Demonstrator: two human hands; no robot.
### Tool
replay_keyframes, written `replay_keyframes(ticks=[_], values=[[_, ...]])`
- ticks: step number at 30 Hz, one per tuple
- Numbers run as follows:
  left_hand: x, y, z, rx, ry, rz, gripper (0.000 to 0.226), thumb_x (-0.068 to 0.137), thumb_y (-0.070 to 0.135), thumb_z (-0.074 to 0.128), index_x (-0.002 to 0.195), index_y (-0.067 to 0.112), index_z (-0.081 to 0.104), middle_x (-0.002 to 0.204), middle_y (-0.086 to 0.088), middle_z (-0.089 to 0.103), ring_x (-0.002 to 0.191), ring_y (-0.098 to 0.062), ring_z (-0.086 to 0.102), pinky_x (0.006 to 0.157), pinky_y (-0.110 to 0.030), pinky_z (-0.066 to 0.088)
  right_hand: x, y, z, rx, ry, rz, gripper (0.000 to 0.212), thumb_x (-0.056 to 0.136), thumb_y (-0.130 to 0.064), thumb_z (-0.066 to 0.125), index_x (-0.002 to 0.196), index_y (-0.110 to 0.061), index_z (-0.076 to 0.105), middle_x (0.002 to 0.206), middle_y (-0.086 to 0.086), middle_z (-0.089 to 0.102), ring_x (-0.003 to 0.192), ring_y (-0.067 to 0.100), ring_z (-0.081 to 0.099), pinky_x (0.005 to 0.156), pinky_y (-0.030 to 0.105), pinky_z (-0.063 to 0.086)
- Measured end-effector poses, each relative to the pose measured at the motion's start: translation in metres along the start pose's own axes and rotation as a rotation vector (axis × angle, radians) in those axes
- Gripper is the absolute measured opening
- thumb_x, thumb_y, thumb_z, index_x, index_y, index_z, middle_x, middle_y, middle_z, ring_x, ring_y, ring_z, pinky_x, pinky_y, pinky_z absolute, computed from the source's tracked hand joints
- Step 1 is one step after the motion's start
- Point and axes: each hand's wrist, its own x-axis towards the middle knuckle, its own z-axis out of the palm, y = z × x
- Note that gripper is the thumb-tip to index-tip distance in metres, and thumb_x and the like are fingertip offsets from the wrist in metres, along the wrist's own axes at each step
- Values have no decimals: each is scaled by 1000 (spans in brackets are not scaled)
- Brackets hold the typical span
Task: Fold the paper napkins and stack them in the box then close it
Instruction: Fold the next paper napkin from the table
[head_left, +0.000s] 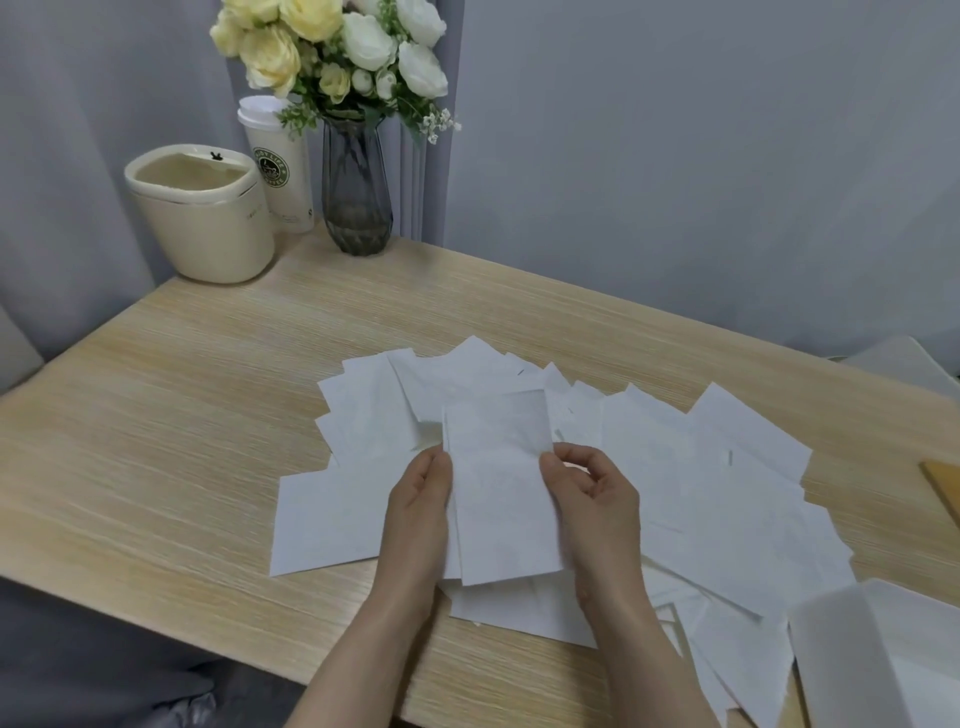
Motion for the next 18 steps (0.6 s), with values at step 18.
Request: replay_keyframes(ticks=[18], values=[[-1, -2, 9, -15, -22, 7, 20, 100, 15, 48, 100, 20, 68, 88, 1, 77, 75, -11, 72, 59, -21, 55, -7, 9, 8, 3, 107, 6, 3, 90, -20, 64, 88, -18, 63, 70, 4, 71, 65, 12, 64, 64, 30, 51]])
